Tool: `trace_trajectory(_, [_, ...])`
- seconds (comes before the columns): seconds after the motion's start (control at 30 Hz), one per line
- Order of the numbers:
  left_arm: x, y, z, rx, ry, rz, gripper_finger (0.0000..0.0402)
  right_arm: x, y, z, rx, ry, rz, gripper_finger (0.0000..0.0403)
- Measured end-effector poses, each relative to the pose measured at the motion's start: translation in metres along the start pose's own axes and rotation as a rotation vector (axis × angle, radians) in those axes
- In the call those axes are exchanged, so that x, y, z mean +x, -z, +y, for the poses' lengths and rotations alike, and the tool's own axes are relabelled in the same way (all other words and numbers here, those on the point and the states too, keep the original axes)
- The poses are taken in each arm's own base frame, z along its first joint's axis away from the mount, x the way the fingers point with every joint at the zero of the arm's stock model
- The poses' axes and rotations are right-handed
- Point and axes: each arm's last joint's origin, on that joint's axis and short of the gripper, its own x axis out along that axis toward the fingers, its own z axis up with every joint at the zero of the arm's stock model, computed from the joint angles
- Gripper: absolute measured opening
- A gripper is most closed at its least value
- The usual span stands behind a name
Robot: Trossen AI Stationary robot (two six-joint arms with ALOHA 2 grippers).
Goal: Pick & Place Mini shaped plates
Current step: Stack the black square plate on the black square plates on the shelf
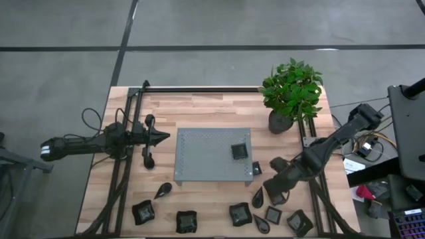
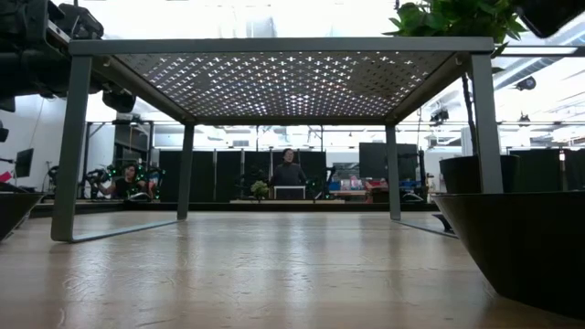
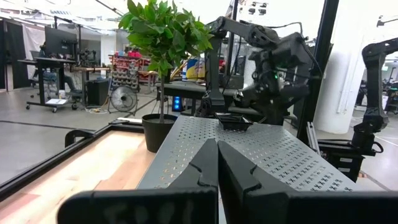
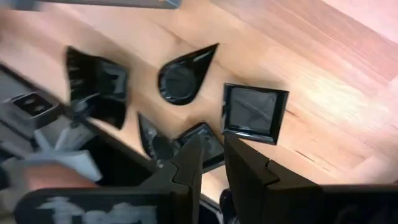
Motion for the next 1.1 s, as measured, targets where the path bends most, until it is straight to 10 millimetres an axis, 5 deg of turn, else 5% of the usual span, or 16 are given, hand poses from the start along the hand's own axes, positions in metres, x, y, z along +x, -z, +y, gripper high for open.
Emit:
trace_trajectory(0.37, [0.0,0.0,0.0,0.0,0.0,0.0,0.0,0.046,0.008,0.003,0.054,0.23,0.124,0.0069])
trace_trajectory(1.1, [0.0,0.0,0.0,0.0,0.0,0.0,0.0,0.078,0.01,-0.028,0.074,0.321,0.098,0.0115])
